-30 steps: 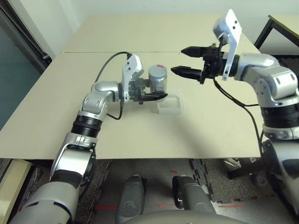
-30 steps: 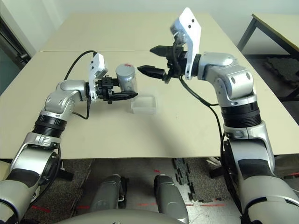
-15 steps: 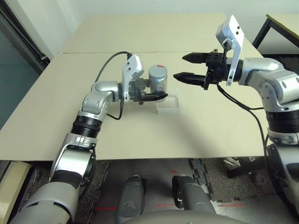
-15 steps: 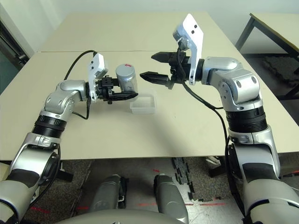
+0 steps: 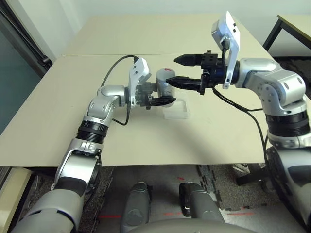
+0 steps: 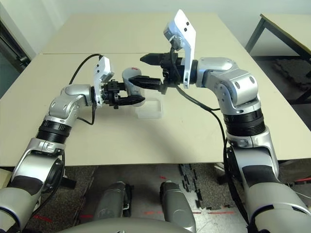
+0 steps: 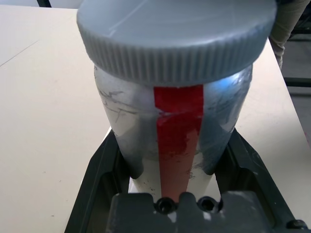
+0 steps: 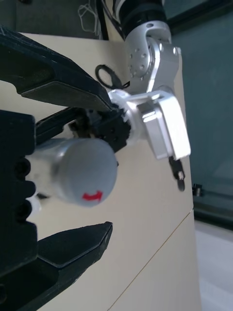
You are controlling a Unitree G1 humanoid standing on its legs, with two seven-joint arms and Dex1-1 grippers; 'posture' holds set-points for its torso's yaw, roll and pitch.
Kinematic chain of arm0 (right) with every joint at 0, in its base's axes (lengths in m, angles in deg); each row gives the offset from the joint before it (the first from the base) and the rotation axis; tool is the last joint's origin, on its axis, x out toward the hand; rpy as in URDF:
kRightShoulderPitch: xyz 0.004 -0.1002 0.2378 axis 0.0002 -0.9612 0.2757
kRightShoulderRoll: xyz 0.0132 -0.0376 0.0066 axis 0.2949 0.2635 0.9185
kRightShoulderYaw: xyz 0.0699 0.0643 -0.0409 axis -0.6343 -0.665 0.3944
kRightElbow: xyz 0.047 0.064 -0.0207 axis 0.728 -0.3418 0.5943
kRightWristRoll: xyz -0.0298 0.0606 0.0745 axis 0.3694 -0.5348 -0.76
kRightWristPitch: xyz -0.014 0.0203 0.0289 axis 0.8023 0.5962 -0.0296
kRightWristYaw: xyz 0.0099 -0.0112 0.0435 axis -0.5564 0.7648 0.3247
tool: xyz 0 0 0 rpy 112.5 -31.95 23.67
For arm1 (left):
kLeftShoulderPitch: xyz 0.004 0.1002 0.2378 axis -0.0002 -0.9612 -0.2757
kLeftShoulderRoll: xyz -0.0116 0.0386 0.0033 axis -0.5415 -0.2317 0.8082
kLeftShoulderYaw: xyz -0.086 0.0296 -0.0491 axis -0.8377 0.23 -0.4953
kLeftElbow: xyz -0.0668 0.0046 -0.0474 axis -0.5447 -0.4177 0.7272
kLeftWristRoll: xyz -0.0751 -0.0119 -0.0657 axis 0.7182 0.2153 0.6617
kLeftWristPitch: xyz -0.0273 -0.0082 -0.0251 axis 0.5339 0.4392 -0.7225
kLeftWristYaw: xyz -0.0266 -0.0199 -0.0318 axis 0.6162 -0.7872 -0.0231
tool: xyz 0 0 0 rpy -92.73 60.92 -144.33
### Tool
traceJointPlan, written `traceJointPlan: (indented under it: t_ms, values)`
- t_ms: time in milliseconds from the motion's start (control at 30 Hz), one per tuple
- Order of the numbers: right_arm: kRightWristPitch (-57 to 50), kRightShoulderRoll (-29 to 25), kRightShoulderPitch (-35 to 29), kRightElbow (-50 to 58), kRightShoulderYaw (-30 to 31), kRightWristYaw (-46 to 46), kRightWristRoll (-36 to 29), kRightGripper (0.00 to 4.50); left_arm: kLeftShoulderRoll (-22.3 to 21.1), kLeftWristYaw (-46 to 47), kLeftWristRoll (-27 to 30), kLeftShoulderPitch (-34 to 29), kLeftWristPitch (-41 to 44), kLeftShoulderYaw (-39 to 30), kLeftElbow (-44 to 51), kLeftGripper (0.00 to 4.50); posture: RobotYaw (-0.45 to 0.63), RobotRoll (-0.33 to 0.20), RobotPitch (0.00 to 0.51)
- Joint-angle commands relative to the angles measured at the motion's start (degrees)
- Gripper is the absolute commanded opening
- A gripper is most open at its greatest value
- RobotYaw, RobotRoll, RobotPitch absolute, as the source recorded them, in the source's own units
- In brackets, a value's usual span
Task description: Pour the medicine from the bottle into the box.
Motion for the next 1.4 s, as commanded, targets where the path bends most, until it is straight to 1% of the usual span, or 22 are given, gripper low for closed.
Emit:
traceJointPlan:
  t_ms: [33,300,533,967,1400]
  values:
    - [1.27,1.08,1.55,-1.26,1.58,0.69,1.42,4.5,0.44,-0.05,-0.68,0.84,-0.63,0.52,-0.25,2.54,0.05,0.0,0.091]
    - [5.41,3.01,3.21,-5.05,4.08,1.44,6.25,4.5,1.03,-0.27,-0.9,1.11,-0.83,0.65,-0.38,2.54,0.05,0.0,0.092]
    - [5.93,3.1,3.27,-6.62,4.59,1.03,7.75,4.5,1.01,-0.52,-1.1,1.24,-1.02,0.68,-0.48,2.54,0.05,0.0,0.089]
    - [5.48,1.95,2.12,-6.76,3.02,1.65,8.04,4.5,0.39,-1.02,-1.42,1.23,-1.3,0.5,-0.75,2.54,0.05,0.0,0.079]
    - [2.73,-2.8,-0.7,-3.21,-0.32,3.05,5.43,4.5,-0.25,-1.01,-1.54,1.42,-1.67,0.06,-1.72,2.54,0.04,0.0,0.08]
